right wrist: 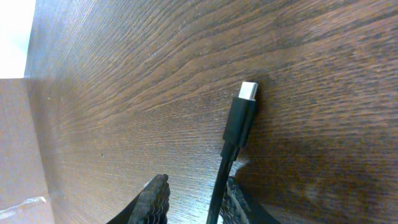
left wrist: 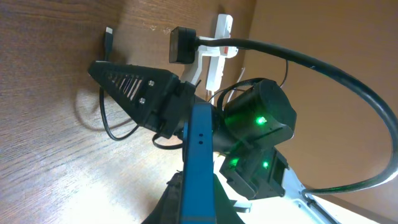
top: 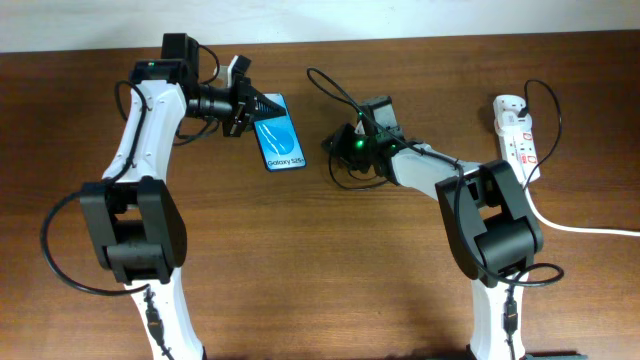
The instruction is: Plug charger to phone and switch on socket
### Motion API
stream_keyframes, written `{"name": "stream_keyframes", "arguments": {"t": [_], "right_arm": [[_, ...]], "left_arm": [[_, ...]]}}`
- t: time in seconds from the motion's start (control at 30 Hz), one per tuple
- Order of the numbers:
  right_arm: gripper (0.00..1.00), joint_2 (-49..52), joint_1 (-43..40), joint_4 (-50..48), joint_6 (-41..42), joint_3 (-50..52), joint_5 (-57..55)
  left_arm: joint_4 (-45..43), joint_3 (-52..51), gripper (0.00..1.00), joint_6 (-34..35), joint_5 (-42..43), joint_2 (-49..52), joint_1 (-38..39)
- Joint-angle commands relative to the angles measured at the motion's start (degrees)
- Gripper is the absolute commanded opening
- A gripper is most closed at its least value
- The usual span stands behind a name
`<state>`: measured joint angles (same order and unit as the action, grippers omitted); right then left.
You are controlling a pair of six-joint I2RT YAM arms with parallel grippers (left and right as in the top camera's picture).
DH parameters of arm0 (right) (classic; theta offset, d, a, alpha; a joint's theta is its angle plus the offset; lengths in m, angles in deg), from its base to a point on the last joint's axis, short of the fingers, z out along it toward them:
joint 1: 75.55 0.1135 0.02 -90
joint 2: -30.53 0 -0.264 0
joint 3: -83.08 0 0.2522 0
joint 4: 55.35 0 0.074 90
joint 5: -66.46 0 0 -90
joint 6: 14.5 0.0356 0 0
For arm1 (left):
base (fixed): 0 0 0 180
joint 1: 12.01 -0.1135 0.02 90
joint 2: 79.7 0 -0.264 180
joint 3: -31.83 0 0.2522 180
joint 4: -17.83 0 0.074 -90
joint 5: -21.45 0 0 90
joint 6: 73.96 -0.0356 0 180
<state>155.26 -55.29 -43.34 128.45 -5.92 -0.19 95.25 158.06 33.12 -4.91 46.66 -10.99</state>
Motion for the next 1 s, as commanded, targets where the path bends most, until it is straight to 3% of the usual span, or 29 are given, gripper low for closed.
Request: {"name": "stream_keyframes", "arguments": {"t": [0.0,0.37,0.6,0.8,0.97], "right_arm": [[0.32,2.14,0.26,0.61,0.11,-0.15,-3.89],[0.31,2.16,0.26,0.42,0.11,-0.15,-4.76],[0.21,2.16,0.26,-0.24,0.09,-0.17,-5.18],[0.04,2.16,0.24,-0.28,0.07,-0.17,-5.18],[0.04,2.14,0.24,-0.02,-2.25,-0.15,-2.95]], "left_arm": [[0.09,0.83,0.00,-0.02,2.54,0.26,0.00],[0.09,0.83,0.00,-0.02,2.54,0.26,0.00],[0.11,0.83,0.00,-0.02,2.54,0.26,0.00],[0.09,0.83,0.00,-0.02,2.54,0.26,0.00],[0.11,0.83,0.00,-0.02,2.54,0.26,0.00]]}}
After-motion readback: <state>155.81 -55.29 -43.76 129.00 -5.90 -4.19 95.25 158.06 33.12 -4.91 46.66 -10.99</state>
